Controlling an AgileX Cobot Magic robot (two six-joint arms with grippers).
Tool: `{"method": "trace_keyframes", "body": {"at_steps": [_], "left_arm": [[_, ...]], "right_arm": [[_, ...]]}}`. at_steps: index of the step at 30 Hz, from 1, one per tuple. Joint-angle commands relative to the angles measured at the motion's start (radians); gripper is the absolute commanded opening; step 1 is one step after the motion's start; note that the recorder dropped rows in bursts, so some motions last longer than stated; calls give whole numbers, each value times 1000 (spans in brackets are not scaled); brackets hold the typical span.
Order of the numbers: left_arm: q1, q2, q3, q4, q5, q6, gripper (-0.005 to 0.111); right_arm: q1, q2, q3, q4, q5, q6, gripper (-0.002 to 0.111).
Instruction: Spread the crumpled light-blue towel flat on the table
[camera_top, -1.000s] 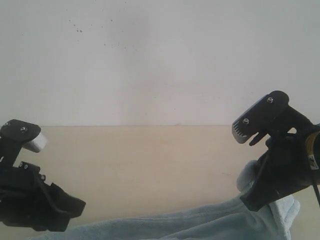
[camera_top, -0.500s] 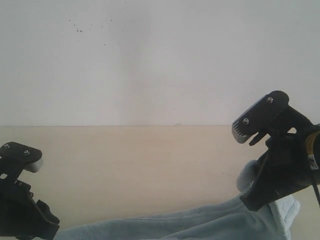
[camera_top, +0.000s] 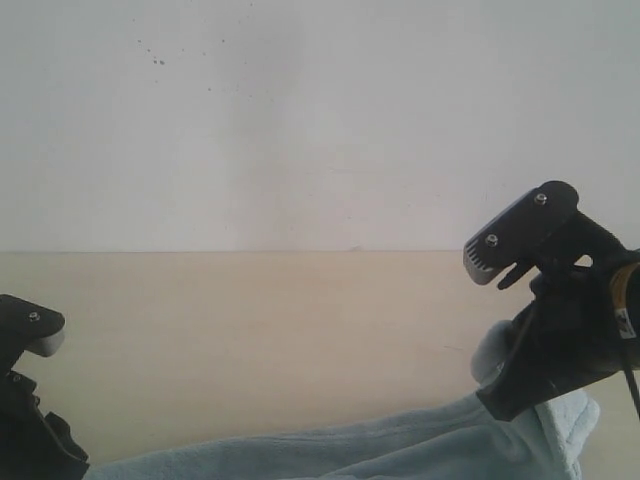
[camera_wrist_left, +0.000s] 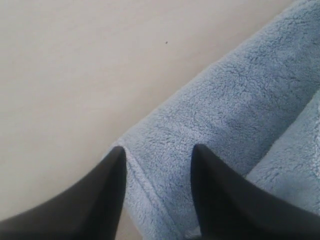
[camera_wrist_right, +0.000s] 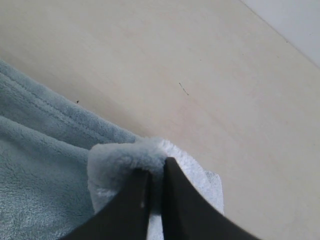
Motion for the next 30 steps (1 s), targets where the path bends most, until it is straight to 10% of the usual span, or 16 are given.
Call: {"method": "trace_keyframes", "body": {"at_steps": [1,30], "left_arm": [[2,6,-1,5,20,-9,43],[-4,153,-1,-183,-88,60,48]], "right_arm": [[-4,-9,-7,7,-12,0,7],[-4,-9,-7,7,-6,-10,7]]}}
